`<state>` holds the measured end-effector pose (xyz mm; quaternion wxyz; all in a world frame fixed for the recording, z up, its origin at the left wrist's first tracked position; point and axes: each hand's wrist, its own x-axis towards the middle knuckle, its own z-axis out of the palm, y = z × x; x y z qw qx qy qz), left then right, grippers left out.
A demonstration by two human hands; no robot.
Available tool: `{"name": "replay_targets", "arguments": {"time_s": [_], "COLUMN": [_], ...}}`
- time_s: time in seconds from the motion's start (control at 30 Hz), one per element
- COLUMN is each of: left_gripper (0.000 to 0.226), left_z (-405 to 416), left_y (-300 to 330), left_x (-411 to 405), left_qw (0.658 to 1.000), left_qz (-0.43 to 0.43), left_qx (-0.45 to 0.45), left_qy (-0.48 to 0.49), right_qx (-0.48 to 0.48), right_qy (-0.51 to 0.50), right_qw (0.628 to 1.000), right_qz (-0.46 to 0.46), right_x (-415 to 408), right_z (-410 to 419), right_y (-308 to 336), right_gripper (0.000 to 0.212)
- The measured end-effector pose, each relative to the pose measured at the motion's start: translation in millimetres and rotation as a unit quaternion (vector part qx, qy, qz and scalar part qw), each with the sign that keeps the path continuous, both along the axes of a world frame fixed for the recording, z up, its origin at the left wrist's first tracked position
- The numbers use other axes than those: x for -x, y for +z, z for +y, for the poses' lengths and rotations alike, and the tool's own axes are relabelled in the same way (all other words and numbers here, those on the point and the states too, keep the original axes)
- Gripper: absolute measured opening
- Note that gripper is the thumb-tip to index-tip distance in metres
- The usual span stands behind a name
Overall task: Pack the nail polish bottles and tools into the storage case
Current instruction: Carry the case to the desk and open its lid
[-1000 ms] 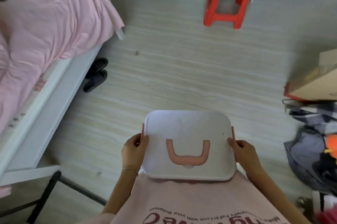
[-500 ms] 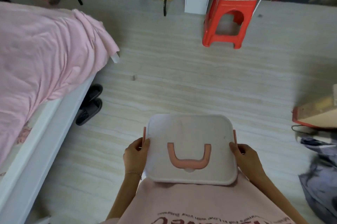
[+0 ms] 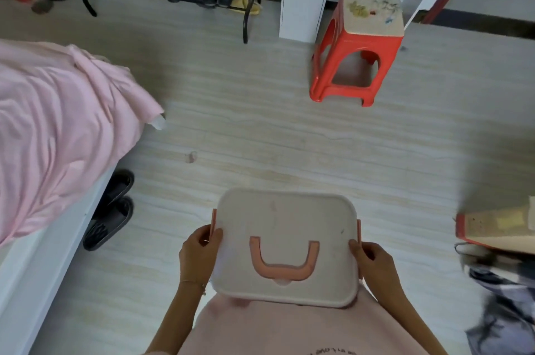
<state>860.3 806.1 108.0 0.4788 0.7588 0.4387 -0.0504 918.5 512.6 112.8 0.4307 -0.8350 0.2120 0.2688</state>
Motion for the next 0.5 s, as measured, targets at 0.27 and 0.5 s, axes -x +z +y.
{"name": "replay_targets", "arguments": {"time_s": [0.27, 0.5], "left_gripper": [0.016, 0.017], "left_z": [26.3, 52.3], "left_y": [17.5, 20.4], "left_x": [-150.6, -257.3], "left_qw": [0.999, 0.999], "left_qz": [-0.02, -0.008], "left_qx": [-0.017, 0.001], "left_qy": [0.037, 0.038], "right_qx": [-0.005, -0.01], "right_qy": [0.031, 0.014], "right_qw": [0.999, 1.0], "right_qz": [-0.02, -0.013], "right_x": [-186.3, -291.6], "right_z": [36.8, 63.9], "right_y": [15.4, 19.3], "right_gripper": [0.031, 0.028]}}
